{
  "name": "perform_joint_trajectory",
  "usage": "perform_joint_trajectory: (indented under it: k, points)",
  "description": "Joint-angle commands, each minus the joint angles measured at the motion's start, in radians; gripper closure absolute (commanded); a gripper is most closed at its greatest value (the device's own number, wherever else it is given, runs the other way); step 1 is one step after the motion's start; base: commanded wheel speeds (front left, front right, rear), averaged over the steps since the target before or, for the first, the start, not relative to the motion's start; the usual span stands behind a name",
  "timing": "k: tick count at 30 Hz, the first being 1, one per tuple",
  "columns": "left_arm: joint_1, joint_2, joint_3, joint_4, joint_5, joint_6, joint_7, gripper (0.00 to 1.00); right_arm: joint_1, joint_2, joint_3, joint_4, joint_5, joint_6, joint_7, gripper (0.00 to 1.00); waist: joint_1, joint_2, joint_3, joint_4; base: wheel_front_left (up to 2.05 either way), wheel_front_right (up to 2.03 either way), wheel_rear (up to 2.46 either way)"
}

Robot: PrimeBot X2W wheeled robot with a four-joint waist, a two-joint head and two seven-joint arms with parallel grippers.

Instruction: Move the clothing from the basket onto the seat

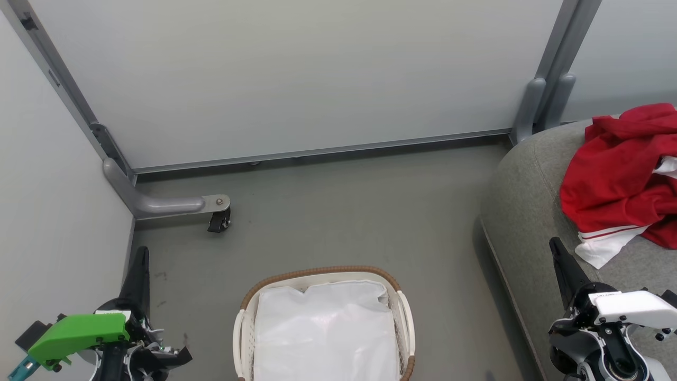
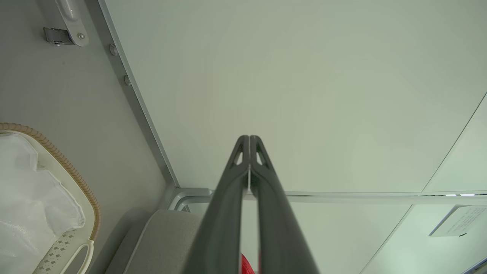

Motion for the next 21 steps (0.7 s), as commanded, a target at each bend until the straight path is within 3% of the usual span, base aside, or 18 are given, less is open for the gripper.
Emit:
perform_joint_trajectory:
  k: [1,21]
  points:
    - [-0.011,0.001,0.004,-0.001,0.003,0.002,0.002,1.0,-0.008,-0.006,-0.001,-0.004,0.003,-0.001,0.001,1.0,0.0,0.0,0.0,0.0,0.0,0.0,0.0]
    - [-0.011,0.0,0.006,-0.001,0.005,0.002,0.003,1.0,-0.008,-0.006,-0.002,-0.004,0.004,-0.001,0.001,1.0,0.0,0.0,0.0,0.0,0.0,0.0,0.0]
